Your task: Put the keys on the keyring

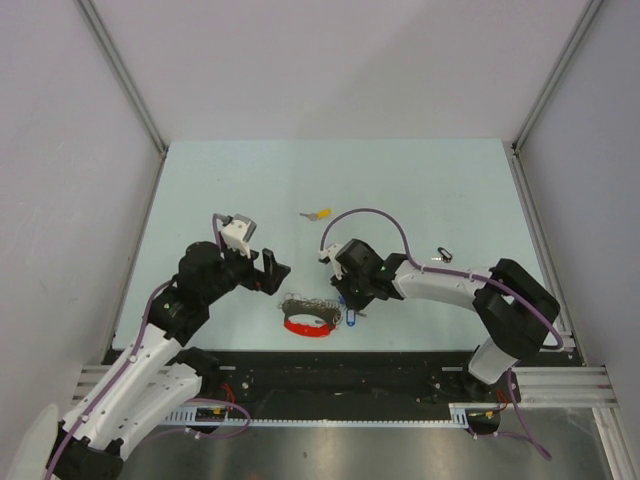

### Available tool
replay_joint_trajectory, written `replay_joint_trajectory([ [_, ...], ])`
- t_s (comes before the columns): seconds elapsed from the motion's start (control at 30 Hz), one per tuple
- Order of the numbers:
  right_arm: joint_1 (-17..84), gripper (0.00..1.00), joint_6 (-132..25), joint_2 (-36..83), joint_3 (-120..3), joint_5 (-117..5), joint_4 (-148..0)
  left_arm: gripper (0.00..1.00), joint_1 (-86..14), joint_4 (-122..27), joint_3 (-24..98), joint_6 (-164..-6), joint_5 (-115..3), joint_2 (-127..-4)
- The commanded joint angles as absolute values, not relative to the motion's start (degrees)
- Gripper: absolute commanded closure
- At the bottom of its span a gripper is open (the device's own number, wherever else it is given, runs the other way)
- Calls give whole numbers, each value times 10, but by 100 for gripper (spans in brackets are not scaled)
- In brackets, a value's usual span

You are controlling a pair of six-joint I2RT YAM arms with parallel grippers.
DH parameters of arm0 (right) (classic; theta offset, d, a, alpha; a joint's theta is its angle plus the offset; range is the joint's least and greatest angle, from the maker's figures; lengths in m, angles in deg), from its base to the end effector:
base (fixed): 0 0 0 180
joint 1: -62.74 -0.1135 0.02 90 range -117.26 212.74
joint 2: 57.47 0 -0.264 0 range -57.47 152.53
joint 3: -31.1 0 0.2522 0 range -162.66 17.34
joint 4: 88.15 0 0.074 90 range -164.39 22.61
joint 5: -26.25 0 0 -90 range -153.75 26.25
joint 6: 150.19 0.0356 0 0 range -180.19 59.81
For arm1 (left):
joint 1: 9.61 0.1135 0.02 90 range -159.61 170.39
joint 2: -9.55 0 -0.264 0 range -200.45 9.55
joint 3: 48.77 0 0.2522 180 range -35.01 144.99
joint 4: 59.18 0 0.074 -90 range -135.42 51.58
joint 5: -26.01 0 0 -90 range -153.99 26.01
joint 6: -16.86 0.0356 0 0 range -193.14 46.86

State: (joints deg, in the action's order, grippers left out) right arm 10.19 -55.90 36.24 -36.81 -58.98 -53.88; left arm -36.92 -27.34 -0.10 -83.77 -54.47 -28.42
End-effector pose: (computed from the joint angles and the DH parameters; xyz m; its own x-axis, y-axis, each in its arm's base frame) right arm 0.1915 0.2549 0.1723 -0.5866 -0.6432 -0.4922 -0.7747 0.6229 0.1092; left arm 0.1408 -0.0793 0.2834 -0.4237 0.0140 -0.9057 0.5203 0.8222 -0.2307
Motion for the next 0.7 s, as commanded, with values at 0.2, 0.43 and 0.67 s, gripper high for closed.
replay_joint_trajectory([
  [0.2, 104, 100, -477, 279, -331, -615, -507, 0, -364, -289, 1, -847, -521, -289],
  [0.43, 87, 100, -467, 230, -328, -669, -489, 0, -364, -292, 1, -848, -511, -296],
  [0.67, 92, 100, -467, 218, -328, -693, -491, 0, -363, -290, 2, -847, -507, -301],
])
